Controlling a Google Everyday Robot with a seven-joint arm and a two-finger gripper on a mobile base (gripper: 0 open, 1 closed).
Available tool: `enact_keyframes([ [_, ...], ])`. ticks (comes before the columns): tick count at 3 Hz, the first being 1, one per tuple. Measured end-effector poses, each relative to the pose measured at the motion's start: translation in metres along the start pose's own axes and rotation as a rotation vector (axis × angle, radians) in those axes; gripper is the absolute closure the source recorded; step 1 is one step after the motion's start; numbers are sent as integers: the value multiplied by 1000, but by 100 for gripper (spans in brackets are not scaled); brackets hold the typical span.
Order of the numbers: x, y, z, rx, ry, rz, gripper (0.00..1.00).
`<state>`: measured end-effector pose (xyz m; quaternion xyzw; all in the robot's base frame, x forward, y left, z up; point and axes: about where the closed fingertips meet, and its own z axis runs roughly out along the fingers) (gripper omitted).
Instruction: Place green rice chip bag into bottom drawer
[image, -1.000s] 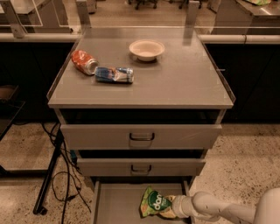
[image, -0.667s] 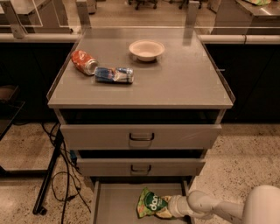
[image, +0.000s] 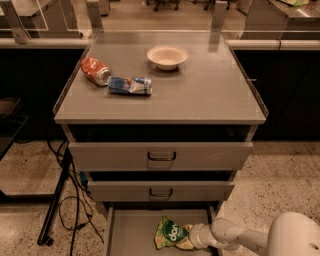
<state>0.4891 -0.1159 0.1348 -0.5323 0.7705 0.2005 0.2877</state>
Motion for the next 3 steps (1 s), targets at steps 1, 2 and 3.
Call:
enact_keyframes([
  [1,0,0,0,0,0,0,62],
  [2,0,0,0,0,0,0,39],
  [3,0,0,0,0,0,0,8],
])
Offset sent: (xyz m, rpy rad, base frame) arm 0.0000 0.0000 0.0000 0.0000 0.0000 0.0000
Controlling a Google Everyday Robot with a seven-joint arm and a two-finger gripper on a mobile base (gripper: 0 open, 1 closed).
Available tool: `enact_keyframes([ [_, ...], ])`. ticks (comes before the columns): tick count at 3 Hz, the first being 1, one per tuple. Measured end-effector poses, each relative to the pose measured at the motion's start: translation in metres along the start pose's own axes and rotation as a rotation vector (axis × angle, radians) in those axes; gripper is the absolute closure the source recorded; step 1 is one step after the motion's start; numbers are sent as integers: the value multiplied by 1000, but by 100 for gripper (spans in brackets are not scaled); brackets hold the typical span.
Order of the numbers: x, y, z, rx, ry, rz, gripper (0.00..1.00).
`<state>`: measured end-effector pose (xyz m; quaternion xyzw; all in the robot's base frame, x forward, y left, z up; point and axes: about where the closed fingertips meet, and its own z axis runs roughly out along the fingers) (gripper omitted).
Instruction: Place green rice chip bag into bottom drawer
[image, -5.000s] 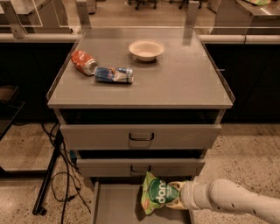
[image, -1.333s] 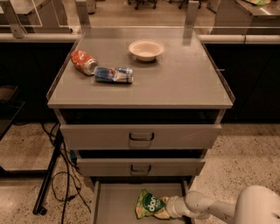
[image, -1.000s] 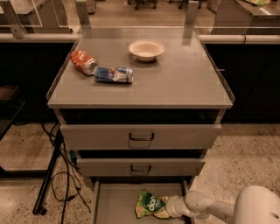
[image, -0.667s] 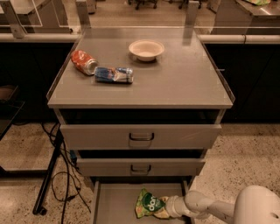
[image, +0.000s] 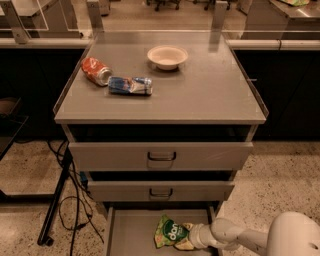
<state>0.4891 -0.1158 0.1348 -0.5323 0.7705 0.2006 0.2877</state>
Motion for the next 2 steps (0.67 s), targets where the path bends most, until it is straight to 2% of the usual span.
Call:
enact_keyframes([
  [1,0,0,0,0,0,0,0],
  [2,0,0,0,0,0,0,0],
])
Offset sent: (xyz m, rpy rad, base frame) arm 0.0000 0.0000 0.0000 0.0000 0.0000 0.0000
